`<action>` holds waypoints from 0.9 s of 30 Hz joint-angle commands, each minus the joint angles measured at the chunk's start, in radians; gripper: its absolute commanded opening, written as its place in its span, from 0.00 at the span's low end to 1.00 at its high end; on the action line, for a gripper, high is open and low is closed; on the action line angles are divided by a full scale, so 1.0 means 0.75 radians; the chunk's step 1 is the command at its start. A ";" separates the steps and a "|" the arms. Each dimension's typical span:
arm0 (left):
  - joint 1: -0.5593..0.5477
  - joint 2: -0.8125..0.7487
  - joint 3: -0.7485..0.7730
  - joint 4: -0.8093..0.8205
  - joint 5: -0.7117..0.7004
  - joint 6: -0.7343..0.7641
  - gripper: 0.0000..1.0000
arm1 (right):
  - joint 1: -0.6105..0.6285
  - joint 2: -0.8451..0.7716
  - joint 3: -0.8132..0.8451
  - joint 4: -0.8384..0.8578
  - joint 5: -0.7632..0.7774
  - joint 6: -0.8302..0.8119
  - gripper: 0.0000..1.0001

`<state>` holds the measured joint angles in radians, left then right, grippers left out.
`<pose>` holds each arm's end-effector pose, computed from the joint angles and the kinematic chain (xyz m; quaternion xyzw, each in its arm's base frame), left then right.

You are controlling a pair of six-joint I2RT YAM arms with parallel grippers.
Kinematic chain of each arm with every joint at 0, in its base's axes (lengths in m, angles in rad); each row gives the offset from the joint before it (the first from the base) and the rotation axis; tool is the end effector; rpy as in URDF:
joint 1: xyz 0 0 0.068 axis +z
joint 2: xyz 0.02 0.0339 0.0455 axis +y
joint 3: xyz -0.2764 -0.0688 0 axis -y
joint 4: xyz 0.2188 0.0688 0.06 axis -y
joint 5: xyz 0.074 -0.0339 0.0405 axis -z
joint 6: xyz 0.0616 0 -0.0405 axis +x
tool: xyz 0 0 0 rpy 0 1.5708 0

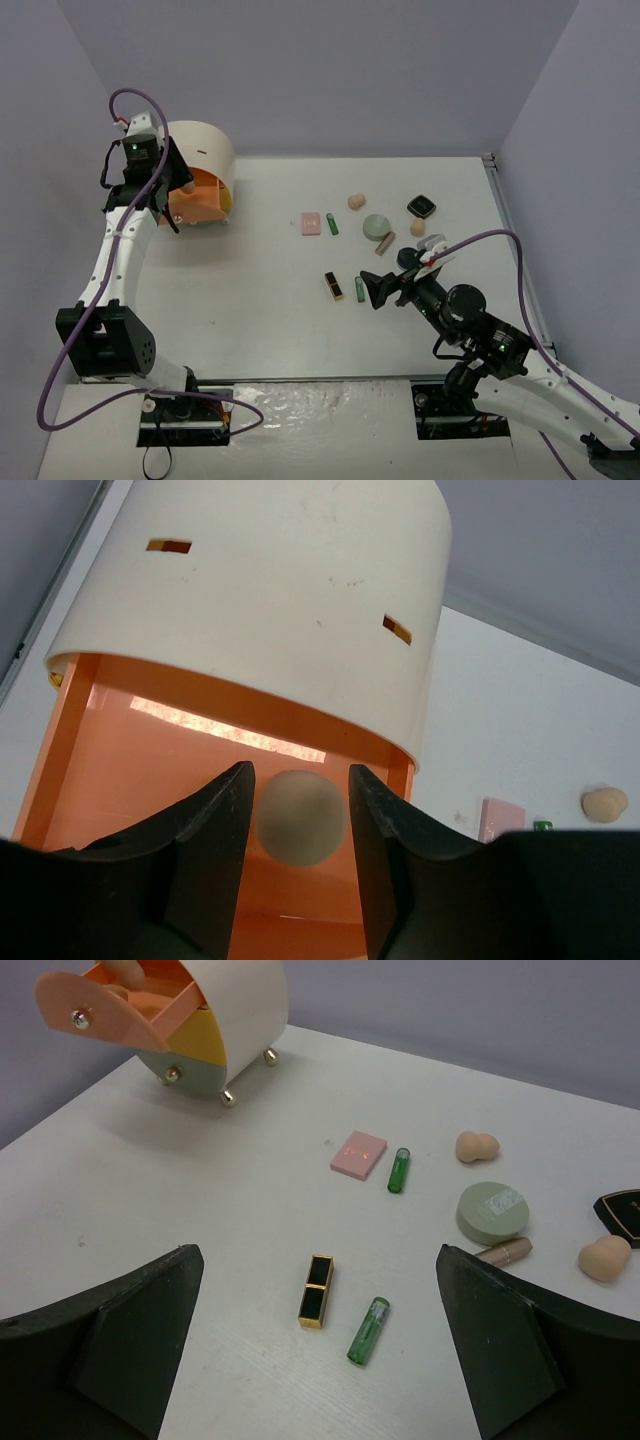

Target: Organize the makeup

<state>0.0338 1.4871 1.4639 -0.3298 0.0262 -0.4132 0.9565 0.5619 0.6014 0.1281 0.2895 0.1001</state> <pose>0.3441 0.0100 0.3970 -0.1745 0.8015 -0.1184 0.5596 0.0913 0.0990 0.3516 -0.1650 0.6268 0.3006 0.6997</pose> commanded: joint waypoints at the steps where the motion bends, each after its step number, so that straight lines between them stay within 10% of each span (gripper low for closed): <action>1: 0.019 -0.055 0.003 0.082 -0.019 -0.026 0.42 | 0.001 0.020 0.010 0.071 0.046 -0.009 1.00; 18: 0.020 -0.219 0.098 0.008 0.073 -0.019 0.69 | -0.021 0.130 0.110 -0.057 0.506 0.125 1.00; 27: -0.229 -0.494 -0.047 -0.102 0.143 0.106 0.92 | -0.432 0.453 0.227 -0.109 0.318 0.279 1.00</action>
<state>-0.0333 1.2335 1.4628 -0.4049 0.0893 -0.4037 0.7599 0.8205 0.7173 0.0234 0.5663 0.2324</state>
